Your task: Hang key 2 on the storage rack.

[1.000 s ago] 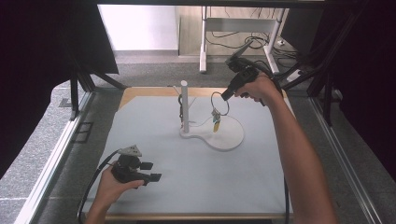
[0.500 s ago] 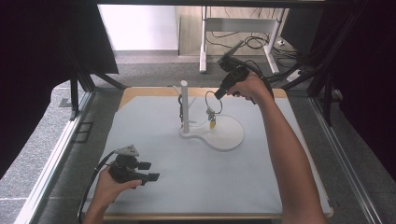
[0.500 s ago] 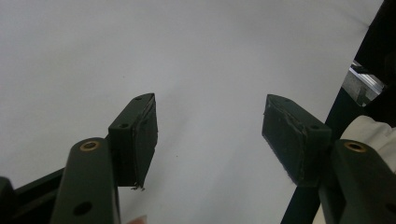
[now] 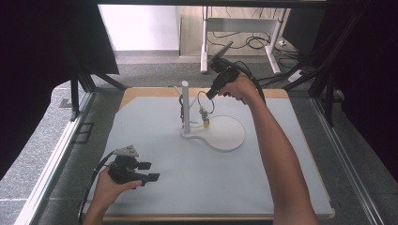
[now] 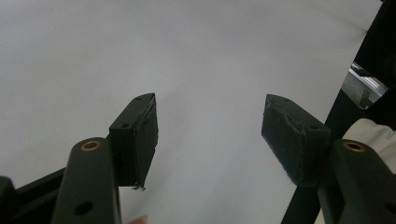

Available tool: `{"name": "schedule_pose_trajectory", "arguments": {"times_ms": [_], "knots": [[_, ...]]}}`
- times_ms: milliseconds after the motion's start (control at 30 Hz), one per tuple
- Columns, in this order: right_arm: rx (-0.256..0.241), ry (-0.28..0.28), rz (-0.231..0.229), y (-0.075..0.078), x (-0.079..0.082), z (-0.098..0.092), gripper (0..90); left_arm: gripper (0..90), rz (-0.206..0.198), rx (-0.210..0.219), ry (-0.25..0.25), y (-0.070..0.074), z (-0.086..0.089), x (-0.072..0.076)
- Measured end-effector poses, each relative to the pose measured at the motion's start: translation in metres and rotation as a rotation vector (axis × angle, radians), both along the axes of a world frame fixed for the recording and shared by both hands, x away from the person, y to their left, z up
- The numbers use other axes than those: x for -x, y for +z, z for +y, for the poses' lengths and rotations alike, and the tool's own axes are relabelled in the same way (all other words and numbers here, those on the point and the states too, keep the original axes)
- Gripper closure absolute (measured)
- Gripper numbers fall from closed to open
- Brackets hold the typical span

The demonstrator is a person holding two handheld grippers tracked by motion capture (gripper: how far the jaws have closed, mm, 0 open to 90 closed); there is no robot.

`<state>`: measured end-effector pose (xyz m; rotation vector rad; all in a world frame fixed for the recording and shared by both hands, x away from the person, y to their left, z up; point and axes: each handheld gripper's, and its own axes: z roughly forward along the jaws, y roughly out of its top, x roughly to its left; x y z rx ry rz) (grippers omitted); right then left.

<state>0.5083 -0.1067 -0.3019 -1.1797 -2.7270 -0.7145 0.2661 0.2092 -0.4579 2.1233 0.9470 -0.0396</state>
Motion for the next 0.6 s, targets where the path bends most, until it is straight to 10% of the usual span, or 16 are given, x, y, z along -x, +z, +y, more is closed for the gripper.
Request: {"name": "schedule_pose_trajectory", "arguments": {"times_ms": [600], "knots": [[0.004,0.03,0.006,-0.013,0.006,0.026,88.2,36.6,-0.006,0.002,-0.003,0.001,-0.001,0.001]]}}
